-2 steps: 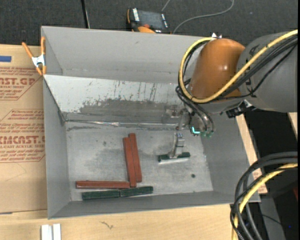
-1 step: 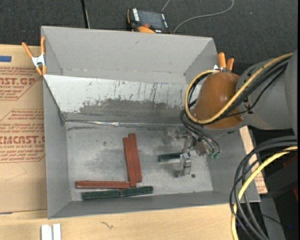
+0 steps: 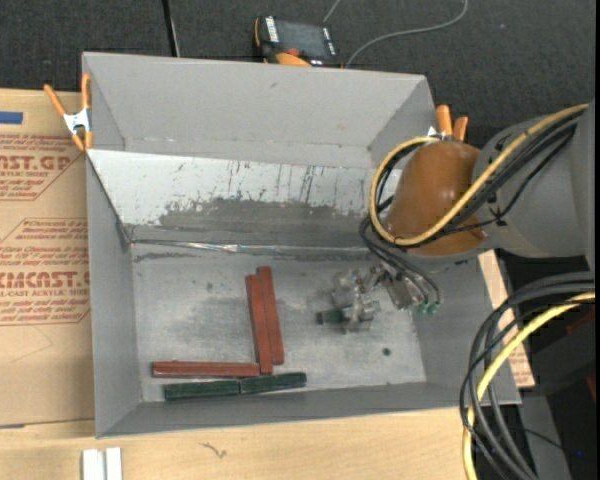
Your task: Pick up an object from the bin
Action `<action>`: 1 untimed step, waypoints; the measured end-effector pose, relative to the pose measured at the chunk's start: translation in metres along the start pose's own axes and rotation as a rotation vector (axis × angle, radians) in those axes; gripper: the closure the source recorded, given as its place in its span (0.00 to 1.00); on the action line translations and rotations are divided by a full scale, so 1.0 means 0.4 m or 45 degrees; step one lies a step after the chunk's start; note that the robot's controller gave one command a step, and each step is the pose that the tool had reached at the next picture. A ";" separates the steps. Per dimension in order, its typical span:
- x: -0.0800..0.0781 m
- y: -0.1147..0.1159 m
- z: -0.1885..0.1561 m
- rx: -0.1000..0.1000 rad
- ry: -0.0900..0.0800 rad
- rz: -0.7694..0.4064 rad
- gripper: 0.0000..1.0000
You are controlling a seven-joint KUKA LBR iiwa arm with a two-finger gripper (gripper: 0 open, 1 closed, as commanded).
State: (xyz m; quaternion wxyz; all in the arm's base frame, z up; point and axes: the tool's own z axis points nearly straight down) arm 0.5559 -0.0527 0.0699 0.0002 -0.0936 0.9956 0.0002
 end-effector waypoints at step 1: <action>-0.039 0.062 -0.383 0.003 -0.014 0.011 1.00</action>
Offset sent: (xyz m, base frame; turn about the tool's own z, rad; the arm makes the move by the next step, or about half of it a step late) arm 0.0083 0.0263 0.1485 0.0100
